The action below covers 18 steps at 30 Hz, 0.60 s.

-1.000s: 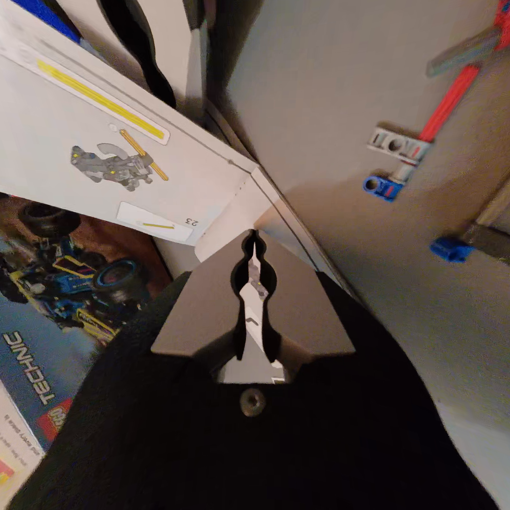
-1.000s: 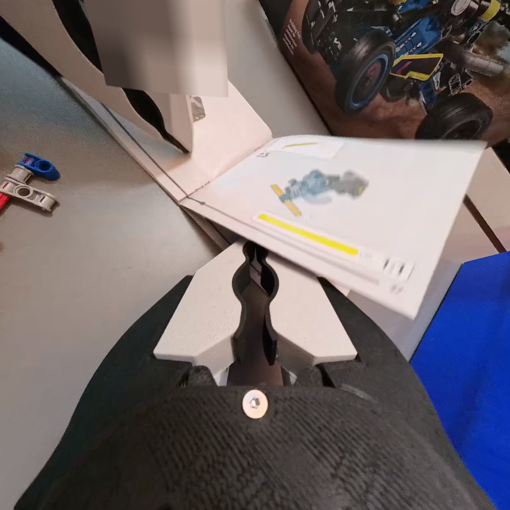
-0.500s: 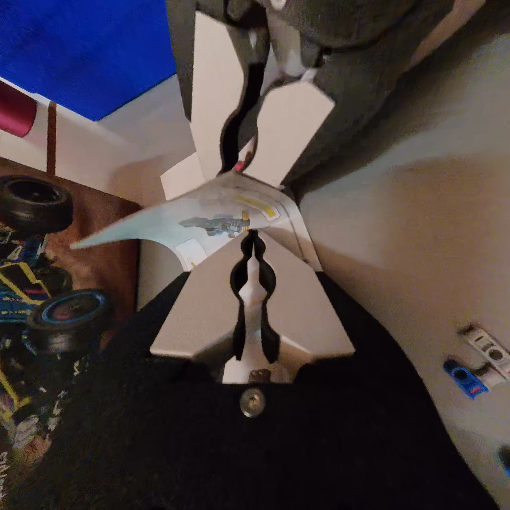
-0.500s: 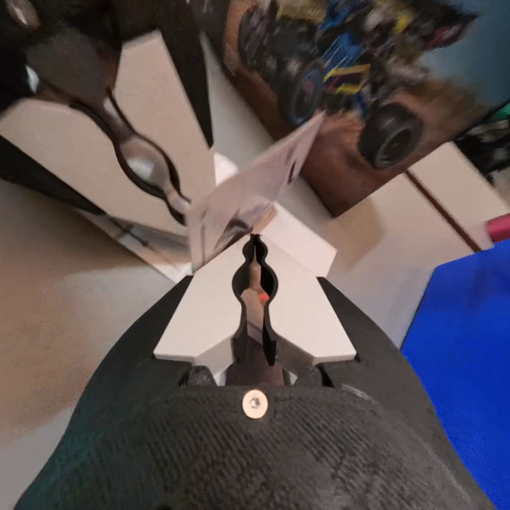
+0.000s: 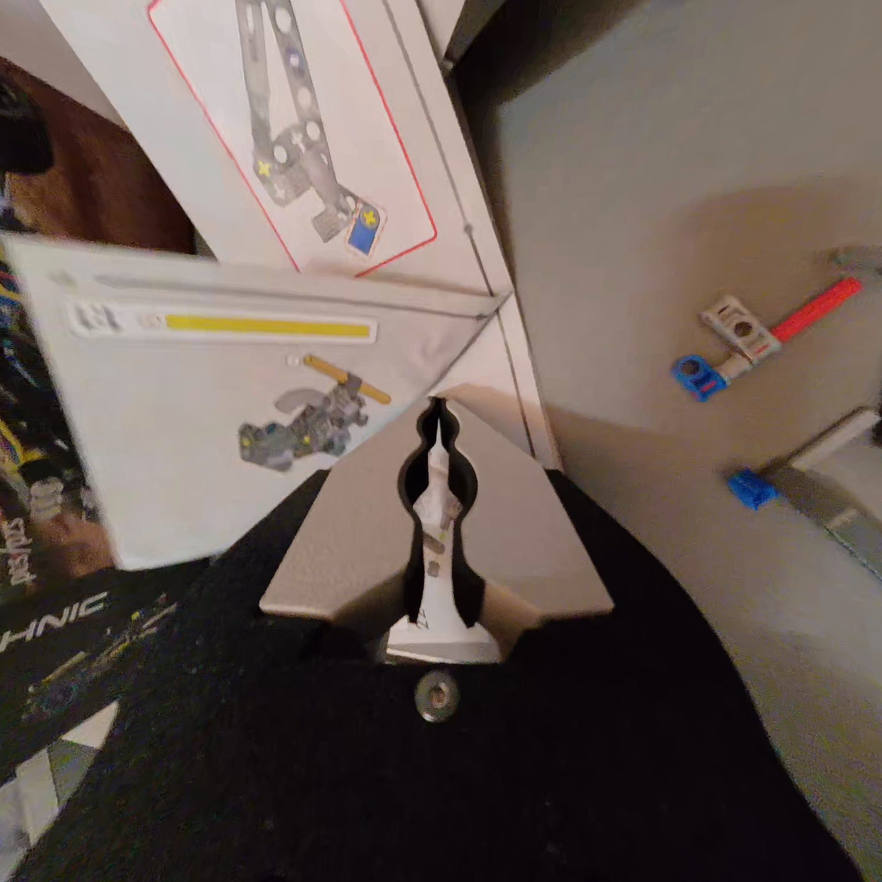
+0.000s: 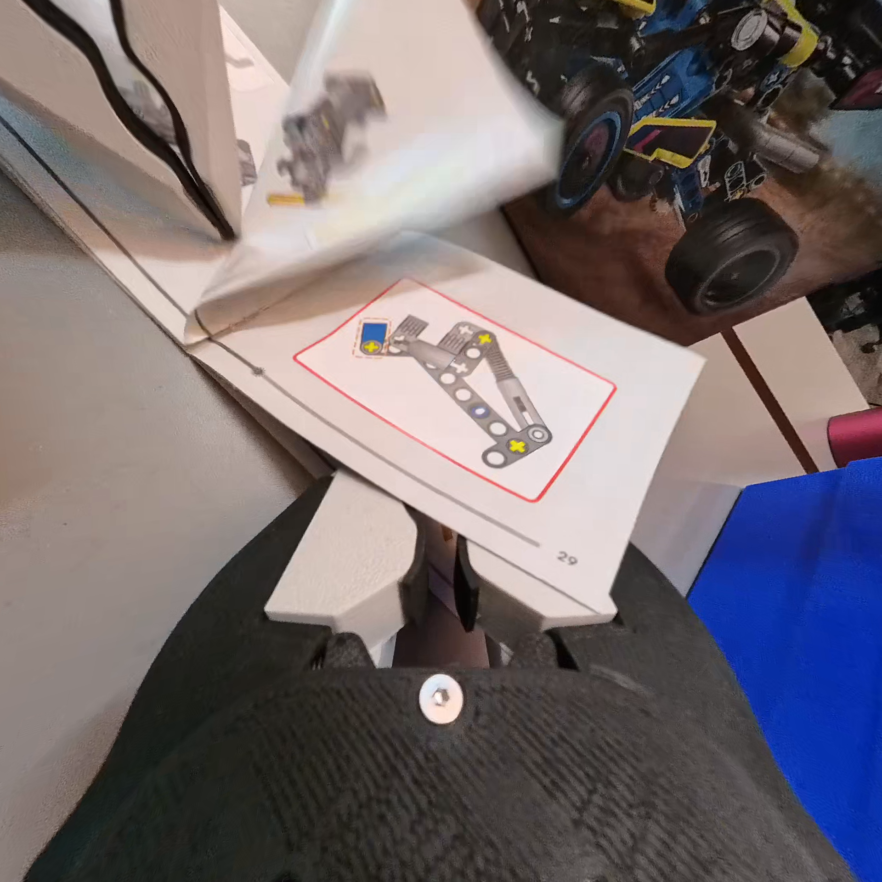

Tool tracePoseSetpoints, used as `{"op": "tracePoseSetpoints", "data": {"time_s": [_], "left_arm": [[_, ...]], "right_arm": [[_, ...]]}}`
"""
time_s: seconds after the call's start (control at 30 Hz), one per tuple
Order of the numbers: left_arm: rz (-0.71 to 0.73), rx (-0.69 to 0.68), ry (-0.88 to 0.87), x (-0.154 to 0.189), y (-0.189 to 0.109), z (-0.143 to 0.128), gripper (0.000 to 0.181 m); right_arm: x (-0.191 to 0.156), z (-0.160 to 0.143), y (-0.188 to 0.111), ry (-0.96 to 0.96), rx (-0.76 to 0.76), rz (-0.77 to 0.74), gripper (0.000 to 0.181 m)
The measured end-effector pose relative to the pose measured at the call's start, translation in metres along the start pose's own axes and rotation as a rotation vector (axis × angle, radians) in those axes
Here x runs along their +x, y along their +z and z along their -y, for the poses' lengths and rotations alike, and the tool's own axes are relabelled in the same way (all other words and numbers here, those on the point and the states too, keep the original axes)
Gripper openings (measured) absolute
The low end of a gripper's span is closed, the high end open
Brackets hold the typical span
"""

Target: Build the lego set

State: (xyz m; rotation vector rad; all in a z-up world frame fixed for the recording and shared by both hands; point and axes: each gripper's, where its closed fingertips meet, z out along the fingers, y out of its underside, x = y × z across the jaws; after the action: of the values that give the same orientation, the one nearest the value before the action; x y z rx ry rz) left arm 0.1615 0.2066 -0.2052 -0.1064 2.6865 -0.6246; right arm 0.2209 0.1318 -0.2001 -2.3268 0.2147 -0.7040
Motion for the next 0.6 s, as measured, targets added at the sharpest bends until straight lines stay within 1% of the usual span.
{"op": "tracePoseSetpoints", "data": {"time_s": [0.1, 0.2, 0.23, 0.3, 0.37, 0.4, 0.43, 0.47, 0.5, 0.53, 0.6], "left_arm": [[0.038, 0.018, -0.060, 0.001, -0.006, -0.009, 0.000], [0.098, 0.027, -0.069, 0.002, -0.011, -0.017, 0.000], [0.114, 0.027, -0.084, 0.002, -0.013, -0.020, 0.000], [0.139, 0.058, -0.172, -0.001, -0.023, -0.024, 0.000], [0.175, 0.153, -0.313, -0.010, -0.047, -0.021, 0.004], [0.228, 0.204, -0.377, -0.020, -0.064, -0.020, 0.004], [0.313, 0.245, -0.431, -0.033, -0.082, -0.019, 0.004], [0.383, 0.291, -0.457, -0.043, -0.101, -0.015, 0.003], [0.418, 0.333, -0.459, -0.046, -0.114, -0.007, 0.002], [0.434, 0.348, -0.463, -0.047, -0.122, -0.001, 0.000], [0.385, 0.273, -0.468, -0.039, -0.117, -0.002, 0.000]], "right_arm": [[0.001, 0.000, 0.000, 0.003, 0.002, 0.000, 0.000], [0.004, 0.004, -0.003, -0.045, 0.058, -0.015, 0.000], [0.005, 0.009, -0.005, -0.054, 0.097, -0.025, 0.000], [0.010, 0.031, -0.017, 0.019, 0.231, -0.027, 0.000], [0.012, 0.060, -0.033, 0.128, 0.396, 0.014, 0.000], [0.016, 0.068, -0.035, 0.178, 0.423, 0.011, 0.000], [0.016, 0.073, -0.034, 0.206, 0.426, 0.032, 0.000], [0.009, 0.077, -0.029, 0.219, 0.411, 0.083, 0.000], [0.001, 0.075, -0.019, 0.228, 0.358, 0.133, 0.000], [-0.007, 0.069, -0.007, 0.219, 0.279, 0.165, 0.000], [-0.021, 0.060, 0.011, 0.138, 0.174, 0.179, 0.000]]}}
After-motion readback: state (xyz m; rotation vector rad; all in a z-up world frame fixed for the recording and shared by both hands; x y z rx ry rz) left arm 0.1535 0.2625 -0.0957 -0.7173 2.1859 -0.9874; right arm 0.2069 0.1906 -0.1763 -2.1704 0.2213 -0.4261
